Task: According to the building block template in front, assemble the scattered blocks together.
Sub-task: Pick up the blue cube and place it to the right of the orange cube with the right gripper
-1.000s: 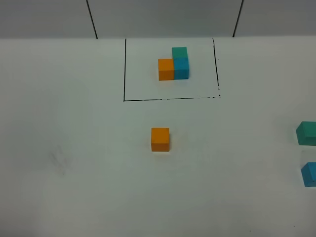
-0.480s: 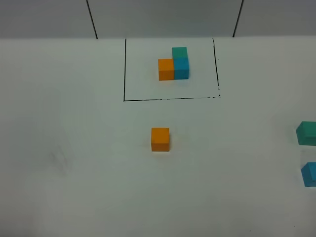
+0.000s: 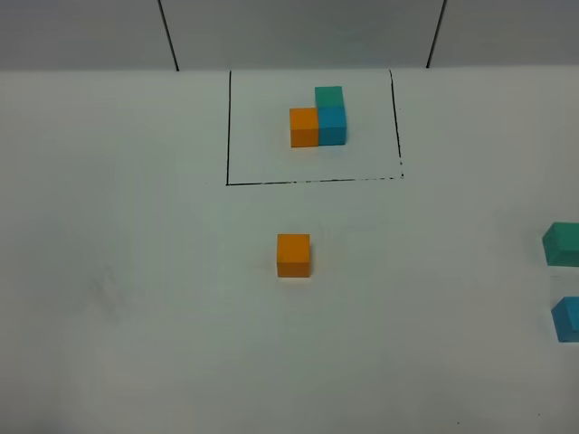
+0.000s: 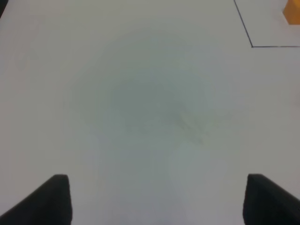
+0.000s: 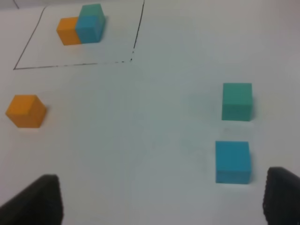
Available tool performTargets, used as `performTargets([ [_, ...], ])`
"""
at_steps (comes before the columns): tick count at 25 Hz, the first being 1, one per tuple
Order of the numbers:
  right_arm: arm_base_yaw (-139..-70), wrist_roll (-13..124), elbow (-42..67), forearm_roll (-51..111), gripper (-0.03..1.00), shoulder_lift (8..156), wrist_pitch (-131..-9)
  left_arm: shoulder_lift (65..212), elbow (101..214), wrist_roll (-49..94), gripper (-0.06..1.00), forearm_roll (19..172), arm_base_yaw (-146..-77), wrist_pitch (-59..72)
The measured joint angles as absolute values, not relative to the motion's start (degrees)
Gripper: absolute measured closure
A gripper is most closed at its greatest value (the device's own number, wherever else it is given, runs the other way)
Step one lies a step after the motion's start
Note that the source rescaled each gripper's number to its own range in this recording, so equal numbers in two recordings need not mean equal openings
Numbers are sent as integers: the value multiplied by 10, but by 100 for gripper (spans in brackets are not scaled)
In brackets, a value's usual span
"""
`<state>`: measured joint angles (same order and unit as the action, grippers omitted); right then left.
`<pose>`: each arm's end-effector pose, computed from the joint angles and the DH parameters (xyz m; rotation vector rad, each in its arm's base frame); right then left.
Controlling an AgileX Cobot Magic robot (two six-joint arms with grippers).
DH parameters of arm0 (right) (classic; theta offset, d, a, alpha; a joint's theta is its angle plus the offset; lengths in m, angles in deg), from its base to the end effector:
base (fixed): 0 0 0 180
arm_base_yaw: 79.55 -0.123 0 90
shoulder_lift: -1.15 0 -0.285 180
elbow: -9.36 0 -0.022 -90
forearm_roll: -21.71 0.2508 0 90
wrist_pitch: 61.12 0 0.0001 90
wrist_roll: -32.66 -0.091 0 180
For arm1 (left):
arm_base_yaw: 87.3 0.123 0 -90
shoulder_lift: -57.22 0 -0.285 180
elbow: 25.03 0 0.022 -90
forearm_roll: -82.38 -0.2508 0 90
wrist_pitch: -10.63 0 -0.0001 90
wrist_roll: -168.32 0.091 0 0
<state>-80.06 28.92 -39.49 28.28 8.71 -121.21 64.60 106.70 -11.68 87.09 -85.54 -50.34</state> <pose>-0.0047 0.0090 0.2773 0.0529 2.0322 0.1837 -0.0066 -0.0067 0.2786 -0.0267 2.0334 -0.0789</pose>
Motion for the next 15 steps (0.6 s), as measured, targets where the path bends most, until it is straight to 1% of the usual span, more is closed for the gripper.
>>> performTargets([
  [15, -801, 289, -395, 283, 23, 87, -1212, 648, 1067, -117, 35, 871, -855, -503],
])
